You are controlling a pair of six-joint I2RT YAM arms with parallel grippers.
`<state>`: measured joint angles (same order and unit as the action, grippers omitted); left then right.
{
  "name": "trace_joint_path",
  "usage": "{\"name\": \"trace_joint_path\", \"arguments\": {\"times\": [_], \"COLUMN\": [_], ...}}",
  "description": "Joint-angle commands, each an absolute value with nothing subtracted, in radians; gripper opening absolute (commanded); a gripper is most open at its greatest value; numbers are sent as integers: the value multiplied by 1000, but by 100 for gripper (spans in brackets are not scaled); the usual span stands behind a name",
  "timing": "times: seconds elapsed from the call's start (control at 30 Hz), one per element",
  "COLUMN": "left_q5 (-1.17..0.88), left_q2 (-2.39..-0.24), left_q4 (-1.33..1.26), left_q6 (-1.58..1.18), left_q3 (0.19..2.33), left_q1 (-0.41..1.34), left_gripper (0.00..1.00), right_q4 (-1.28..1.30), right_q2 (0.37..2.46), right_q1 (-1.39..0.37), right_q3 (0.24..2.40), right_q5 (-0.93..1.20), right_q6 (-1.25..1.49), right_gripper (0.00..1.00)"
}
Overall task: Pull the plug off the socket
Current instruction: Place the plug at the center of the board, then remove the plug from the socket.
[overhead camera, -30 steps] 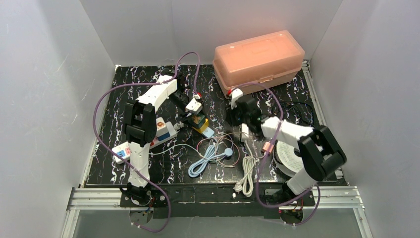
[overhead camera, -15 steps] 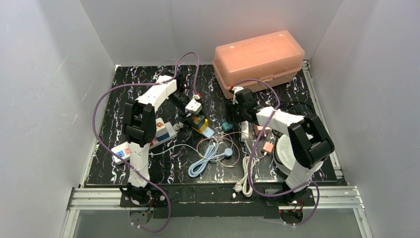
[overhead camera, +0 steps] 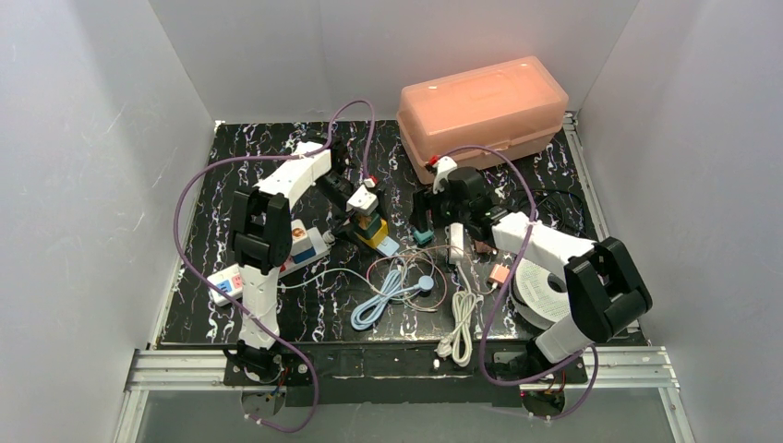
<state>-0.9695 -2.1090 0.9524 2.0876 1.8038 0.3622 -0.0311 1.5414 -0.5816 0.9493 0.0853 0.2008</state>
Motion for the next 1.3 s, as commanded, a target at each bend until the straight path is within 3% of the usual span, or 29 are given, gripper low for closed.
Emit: {"name": "trace_joint_path", "arguments": {"times": [0.0,0.27,0.47,0.57,0.67,0.93,1.17,1.27], "left_q5": [-1005,-1176,-1244,-1214,-1119,-1052,-1056,-1040], "left_q2": [-2021,-1864,-1722,-1665,-1634,-1555,-1499,-1490], "left_q4": [1350,1192,829,599,542,546,614,622], "left_q6": [2350,1925,1385,1047,852,600,683,693], "left_q3": [1801,1835,1707,1658,1660,1684,1631,1620], "left_q1": [354,256,116,76,67,49,51,50], "left_gripper": [98,98,98,98,98,98,98,98], "right_q4": [-187,-336,-500,-536,-559,-711,-805,-804], "right_q2": [1521,1570,1622,1678,1735,1818,1903,1909], "right_q1": [-666,-794,-823,-839,-853,-889,-912,-913], "right_q3": [907,879,855,868,888,879,927,929], "right_q5": [151,101,96,95,88,39,-91,-81], "right_q6": [106,3,-34,-50,-71,-87,-90,-85], "right_gripper": [82,86,87,88,88,89,90,76]}}
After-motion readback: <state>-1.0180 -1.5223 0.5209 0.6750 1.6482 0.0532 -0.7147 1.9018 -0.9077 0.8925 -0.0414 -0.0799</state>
